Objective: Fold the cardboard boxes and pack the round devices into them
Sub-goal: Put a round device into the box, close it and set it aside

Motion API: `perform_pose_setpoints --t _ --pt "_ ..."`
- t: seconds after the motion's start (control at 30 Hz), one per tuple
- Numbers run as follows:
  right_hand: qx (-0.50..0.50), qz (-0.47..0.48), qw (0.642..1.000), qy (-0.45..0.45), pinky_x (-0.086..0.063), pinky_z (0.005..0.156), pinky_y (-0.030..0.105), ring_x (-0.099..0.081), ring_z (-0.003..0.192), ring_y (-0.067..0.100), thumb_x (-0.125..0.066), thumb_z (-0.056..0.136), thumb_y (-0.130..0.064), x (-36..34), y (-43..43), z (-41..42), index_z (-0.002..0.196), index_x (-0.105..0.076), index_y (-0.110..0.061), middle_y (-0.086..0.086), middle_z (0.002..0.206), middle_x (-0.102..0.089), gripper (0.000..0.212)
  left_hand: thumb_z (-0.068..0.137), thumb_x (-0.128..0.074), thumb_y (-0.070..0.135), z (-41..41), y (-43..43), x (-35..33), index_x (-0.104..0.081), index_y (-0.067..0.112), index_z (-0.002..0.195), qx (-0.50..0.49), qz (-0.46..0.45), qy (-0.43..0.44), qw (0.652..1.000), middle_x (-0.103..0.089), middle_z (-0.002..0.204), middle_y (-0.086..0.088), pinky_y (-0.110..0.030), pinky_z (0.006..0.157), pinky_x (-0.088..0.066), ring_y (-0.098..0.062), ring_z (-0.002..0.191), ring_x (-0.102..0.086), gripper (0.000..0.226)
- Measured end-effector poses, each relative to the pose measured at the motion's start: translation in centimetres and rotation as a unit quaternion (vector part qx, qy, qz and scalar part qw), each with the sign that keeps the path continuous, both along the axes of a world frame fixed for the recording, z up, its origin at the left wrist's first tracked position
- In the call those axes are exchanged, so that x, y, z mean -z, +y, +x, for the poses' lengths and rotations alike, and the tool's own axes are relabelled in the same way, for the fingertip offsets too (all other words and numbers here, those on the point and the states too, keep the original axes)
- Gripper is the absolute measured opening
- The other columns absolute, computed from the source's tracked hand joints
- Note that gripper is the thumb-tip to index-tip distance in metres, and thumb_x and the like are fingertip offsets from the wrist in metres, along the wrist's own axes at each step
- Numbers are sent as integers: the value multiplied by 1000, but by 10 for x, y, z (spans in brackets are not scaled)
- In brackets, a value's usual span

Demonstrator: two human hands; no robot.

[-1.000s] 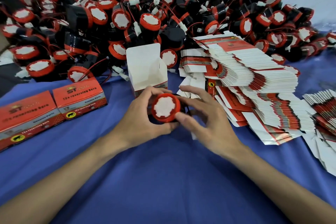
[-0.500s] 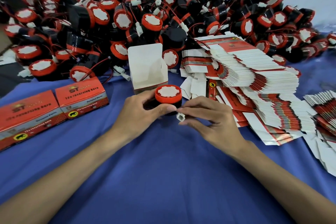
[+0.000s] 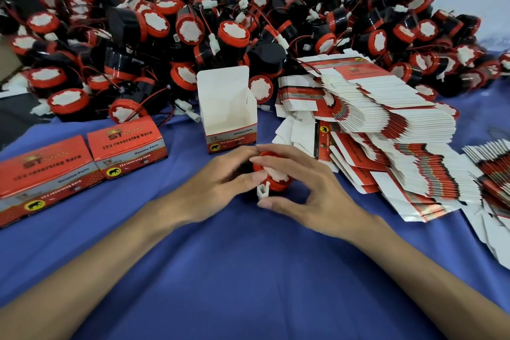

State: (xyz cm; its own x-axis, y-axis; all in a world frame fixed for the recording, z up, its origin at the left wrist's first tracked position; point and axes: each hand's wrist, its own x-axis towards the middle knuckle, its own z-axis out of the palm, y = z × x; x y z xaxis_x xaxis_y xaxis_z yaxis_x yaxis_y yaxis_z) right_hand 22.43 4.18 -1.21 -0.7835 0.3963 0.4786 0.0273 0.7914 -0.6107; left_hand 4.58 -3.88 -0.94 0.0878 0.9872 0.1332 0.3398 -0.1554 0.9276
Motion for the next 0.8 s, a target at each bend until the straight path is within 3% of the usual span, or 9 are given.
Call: perform_pose_setpoints --t 0.1,0.2,0.3,0.37,0.43,0.53,0.6,0.67,0.8 --pt "44 9 999 11 -42 100 20 -52 121 7 -76 78 -31 -3 0 0 124 -60 -22 3 129 -56 50 84 -56 36 4 0 1 -43 21 125 -62 -7 -58 996 -52 129 5 -30 93 -50 -14 109 -61 46" --pt "97 48 994 29 -42 88 11 -54 105 1 -76 76 -37 -3 0 -2 121 -62 -26 2 117 -58 48 86 -52 44 6 1 -1 -50 17 112 -109 15 -62 992 -58 114 -4 -38 87 -53 -26 97 -63 37" --pt "165 87 982 40 -42 81 7 -53 97 2 -74 78 -42 -3 1 -4 117 -67 -19 5 111 -59 46 81 -58 52 9 0 -1 -55 20 110 -85 3 -109 990 -62 109 -6 -32 84 -56 -19 94 -67 43" --pt "205 109 971 55 -43 75 8 -56 90 6 -74 77 -42 -2 1 -5 115 -69 -15 8 107 -59 46 82 -73 43 12 0 -1 -57 27 115 -58 -3 -98 993 -62 114 -6 -25 85 -55 -15 96 -68 40" --pt "223 126 965 63 -45 70 13 -58 82 13 -75 75 -41 -3 0 -7 113 -70 -13 11 104 -58 47 76 -72 35 13 2 -1 -58 34 113 -54 8 -67 996 -62 112 -7 -22 86 -52 -10 100 -66 40" --pt "189 106 976 31 -44 79 13 -56 92 15 -70 80 -47 -6 3 -2 119 -67 -13 13 115 -55 52 77 -63 32 12 3 -3 -65 34 100 -56 15 -53 997 -71 99 0 -22 84 -51 -9 97 -67 24" --pt "139 47 988 -39 -36 93 9 -51 108 10 -54 87 -52 -8 7 5 133 -56 -18 6 130 -48 57 80 -58 27 11 5 -3 -67 28 100 -64 -11 -140 988 -74 93 10 -16 78 -52 -4 90 -69 22" --pt "99 21 988 -115 -26 101 6 -42 122 6 -46 92 -51 -7 9 9 146 -39 -21 -1 137 -44 62 81 -56 25 9 8 -1 -69 21 100 -85 -34 -194 977 -74 84 10 -14 71 -53 -6 79 -70 23" --pt "96 59 984 -138 -41 95 23 -49 113 15 -51 93 -40 -1 10 6 150 -29 -22 6 128 -46 63 88 -59 20 6 11 0 -67 5 110 -129 -60 -186 972 -70 79 -6 -15 65 -54 -14 64 -69 27"
